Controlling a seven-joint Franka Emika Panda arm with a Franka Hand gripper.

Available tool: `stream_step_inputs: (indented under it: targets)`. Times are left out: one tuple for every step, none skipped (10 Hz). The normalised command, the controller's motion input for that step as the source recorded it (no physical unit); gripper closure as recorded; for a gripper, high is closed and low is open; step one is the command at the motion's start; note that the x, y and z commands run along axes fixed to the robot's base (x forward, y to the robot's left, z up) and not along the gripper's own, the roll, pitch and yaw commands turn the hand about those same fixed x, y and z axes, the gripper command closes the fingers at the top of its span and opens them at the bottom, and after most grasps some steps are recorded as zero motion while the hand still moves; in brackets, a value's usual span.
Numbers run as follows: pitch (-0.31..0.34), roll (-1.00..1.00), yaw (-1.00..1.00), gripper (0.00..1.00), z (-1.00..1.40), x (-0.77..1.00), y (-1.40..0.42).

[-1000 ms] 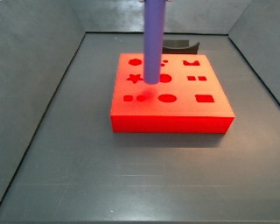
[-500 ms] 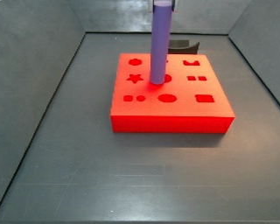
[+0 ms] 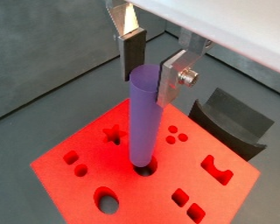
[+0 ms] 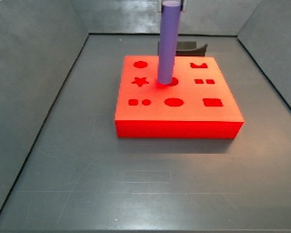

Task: Insert the round object.

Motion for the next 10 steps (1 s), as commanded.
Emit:
stream_step_inputs:
  targets:
    - [0.0,0.0,0.08,1.0,-0.12,0.22,0.0]
    - [0.0,0.01,0.11,1.0,-0.1,0.29,0.0]
    - [0.0,0.03,0.06,1.0,-0.15,0.2,0.0]
    - [0.0,0.02,0.0,1.0,-0.12,0.02,0.0]
    - [0.0,0.06,0.0,1.0,-0.11,0.0,-0.07]
    - [0.0,0.1,0.0,1.0,-0.13,-0.01,-0.1]
    - [0.0,0.08,0.0,1.0,-0.11,-0.05,-0.11]
    - [0.0,0.07,0.0,1.0,-0.11,-0.01,-0.12]
    - [0.0,0.07,0.01,1.0,-0.13,0.03,-0.05]
    - [0.0,0.06,0.05,1.0,-0.11,0.11,0.0]
